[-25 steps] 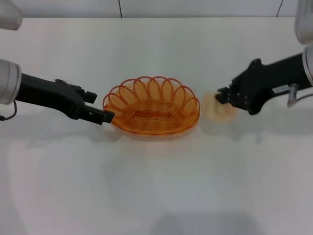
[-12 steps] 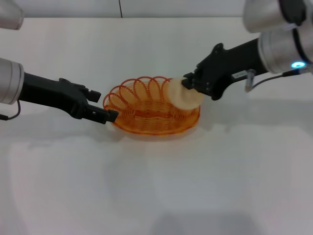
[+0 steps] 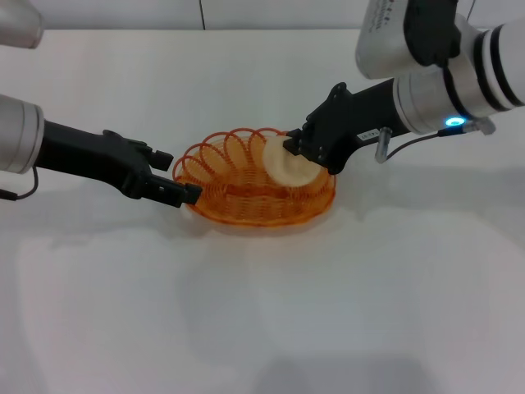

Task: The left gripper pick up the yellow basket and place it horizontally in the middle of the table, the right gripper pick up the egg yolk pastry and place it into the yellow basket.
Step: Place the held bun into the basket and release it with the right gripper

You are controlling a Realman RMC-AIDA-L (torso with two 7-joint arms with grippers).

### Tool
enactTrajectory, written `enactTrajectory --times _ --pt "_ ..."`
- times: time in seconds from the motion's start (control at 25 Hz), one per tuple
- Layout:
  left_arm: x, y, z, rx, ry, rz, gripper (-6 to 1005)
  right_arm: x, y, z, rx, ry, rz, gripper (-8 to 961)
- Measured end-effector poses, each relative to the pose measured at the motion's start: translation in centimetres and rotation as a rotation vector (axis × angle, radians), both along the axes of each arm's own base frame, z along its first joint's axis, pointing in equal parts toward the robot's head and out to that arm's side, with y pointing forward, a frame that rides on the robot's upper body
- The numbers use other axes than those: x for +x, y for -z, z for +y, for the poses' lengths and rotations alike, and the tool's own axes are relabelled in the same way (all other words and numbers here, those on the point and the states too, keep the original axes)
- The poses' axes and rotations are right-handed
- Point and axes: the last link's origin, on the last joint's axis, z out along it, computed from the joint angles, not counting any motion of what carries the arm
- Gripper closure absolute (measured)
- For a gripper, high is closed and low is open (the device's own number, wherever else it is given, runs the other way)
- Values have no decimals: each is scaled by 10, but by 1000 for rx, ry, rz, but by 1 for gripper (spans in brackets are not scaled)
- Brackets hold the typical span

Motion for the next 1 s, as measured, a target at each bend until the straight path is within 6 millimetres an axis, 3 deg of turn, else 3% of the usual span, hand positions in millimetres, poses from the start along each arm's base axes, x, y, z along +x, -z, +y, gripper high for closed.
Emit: enactTrajectory --times 0.52,0.72,0.84,1.0 --pt "-2 0 -2 2 -8 -7 169 -4 2 -2 -14 0 27 811" --pt "-2 -1 -2 10 -4 -17 171 -1 -4 -5 0 0 43 591" --pt "-4 -2 -2 14 1 -14 172 6 -12 -10 17 11 62 348" --pt "-8 -5 -2 35 10 -15 173 20 -27 -19 36 38 108 303"
